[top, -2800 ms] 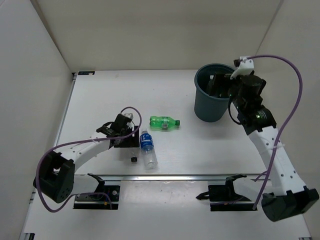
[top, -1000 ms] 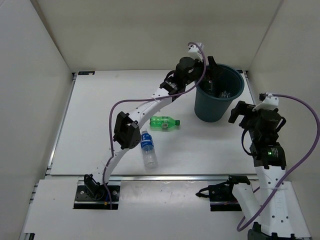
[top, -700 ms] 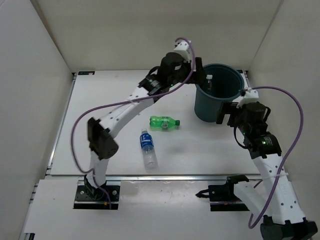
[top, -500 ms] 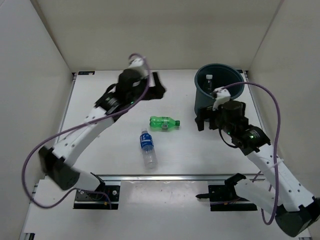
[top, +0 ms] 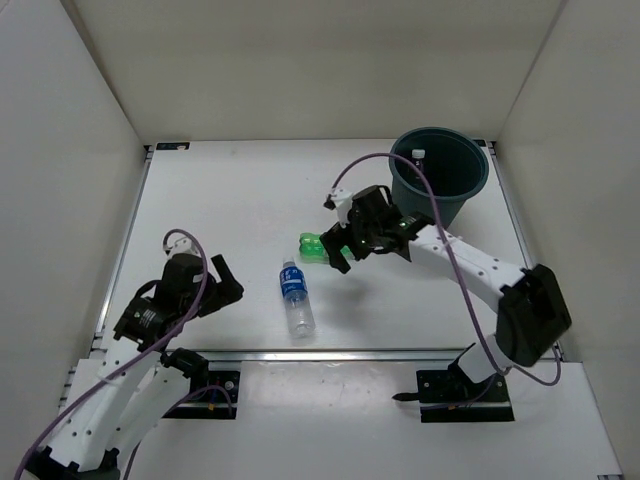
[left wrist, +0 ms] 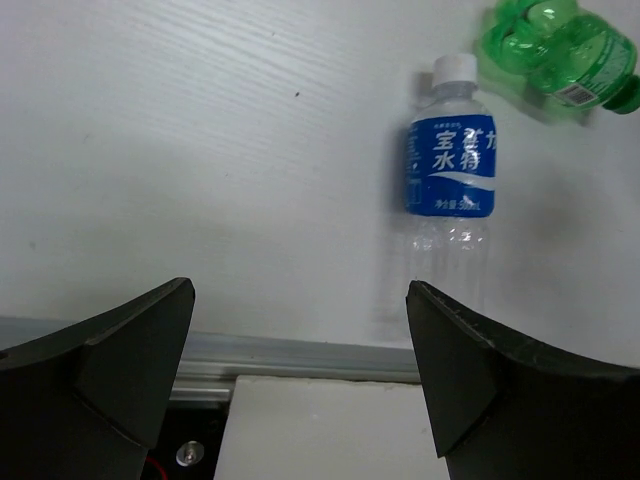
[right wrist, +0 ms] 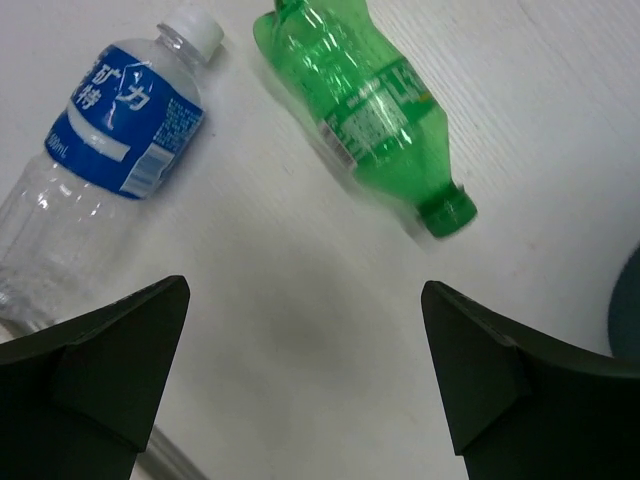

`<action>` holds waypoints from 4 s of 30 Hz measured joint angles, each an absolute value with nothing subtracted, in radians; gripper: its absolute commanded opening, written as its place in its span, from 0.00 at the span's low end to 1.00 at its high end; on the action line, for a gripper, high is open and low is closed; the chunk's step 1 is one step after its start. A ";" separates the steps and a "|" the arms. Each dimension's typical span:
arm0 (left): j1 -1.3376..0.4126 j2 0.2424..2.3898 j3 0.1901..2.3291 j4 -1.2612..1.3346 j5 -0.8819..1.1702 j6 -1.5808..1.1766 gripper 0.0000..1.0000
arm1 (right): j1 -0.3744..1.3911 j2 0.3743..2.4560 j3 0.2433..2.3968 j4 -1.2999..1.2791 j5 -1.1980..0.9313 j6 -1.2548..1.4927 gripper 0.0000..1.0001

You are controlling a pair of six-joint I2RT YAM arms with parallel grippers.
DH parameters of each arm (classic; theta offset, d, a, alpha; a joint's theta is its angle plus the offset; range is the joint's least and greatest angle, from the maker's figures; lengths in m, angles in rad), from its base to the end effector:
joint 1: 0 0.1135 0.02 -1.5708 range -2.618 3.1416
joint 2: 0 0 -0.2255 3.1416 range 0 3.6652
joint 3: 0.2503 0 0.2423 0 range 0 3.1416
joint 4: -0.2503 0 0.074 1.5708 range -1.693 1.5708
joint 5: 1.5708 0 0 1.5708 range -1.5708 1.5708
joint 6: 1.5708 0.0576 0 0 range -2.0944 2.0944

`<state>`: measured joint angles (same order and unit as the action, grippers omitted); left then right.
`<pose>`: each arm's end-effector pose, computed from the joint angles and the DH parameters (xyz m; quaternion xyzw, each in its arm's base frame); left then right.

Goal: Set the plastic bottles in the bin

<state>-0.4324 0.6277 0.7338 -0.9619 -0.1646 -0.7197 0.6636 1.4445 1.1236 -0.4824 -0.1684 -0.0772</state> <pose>0.1404 -0.0544 0.2317 -0.1621 0.9199 -0.1254 0.3344 0.2494 0.2072 0.2260 -0.3638 0.8499 0.1825 0.3346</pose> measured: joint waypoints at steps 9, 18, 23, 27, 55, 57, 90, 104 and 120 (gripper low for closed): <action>-0.451 0.596 0.704 -1.047 -0.144 -0.761 0.98 | 0.659 1.758 1.265 -0.408 -0.219 -0.266 0.99; -0.437 0.651 0.706 -1.059 -0.134 -0.735 0.99 | 0.631 1.909 1.322 -0.311 -0.317 -0.371 0.97; -0.435 0.679 0.727 -1.073 -0.134 -0.715 0.99 | 0.632 1.979 1.324 -0.269 -0.295 -0.370 0.86; -0.434 0.686 0.742 -1.074 -0.134 -0.703 0.98 | 0.648 2.000 1.324 -0.242 -0.255 -0.362 0.50; -0.503 0.828 0.745 -0.894 -0.116 -0.654 0.98 | 0.086 1.430 1.415 -0.267 -0.183 -0.057 0.57; -0.521 0.855 0.745 -0.880 -0.117 -0.656 0.99 | 0.058 1.439 1.397 -0.287 -0.178 -0.033 0.88; -0.761 1.600 0.964 -0.548 -0.119 -0.664 0.54 | -0.171 0.863 1.044 -0.617 0.075 0.033 0.99; -0.772 1.702 1.831 -0.500 -0.119 -0.519 0.60 | -0.231 0.603 0.796 -0.614 0.171 0.106 0.99; -0.888 2.441 2.521 -0.026 -0.151 -0.453 0.59 | -0.139 0.487 0.616 -0.594 0.136 0.207 0.99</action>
